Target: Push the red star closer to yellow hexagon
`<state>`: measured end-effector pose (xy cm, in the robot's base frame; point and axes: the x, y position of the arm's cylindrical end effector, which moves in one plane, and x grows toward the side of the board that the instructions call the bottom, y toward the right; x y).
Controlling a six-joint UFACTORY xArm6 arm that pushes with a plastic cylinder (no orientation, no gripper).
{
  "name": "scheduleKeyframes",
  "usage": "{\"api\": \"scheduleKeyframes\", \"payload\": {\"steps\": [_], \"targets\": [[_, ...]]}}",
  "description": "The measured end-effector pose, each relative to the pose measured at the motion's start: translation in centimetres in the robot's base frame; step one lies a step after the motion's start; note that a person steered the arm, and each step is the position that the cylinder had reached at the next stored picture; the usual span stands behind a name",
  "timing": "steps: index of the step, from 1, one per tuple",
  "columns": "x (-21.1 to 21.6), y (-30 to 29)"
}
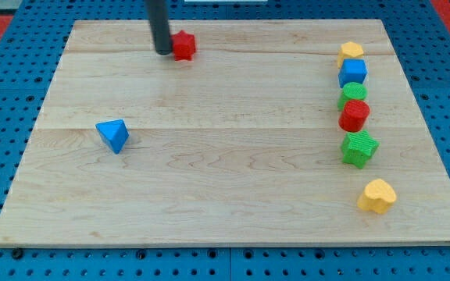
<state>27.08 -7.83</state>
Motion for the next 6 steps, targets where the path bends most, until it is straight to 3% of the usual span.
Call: {"api": "scheduleKeyframes", "payload": {"steps": [1, 2, 3, 4, 6], "targets": [[0.0, 6.5], [0.1, 8.8], [-2.1, 2.0], [-5.4, 1.6], [-1.8, 6.0]]}}
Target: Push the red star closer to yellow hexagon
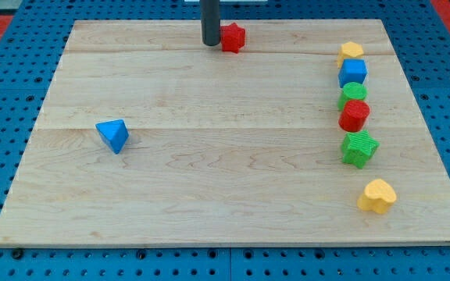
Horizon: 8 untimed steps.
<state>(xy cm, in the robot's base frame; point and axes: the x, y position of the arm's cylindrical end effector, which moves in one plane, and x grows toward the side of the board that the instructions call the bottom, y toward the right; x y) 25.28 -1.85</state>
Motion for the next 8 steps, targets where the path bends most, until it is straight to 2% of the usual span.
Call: {"api": "scheduleKeyframes", "payload": {"steps": [1, 3, 7, 8], "targets": [[-1.1, 2.5], [-3.0, 3.4], [-2.4, 17.5], [-2.4, 19.2]]}}
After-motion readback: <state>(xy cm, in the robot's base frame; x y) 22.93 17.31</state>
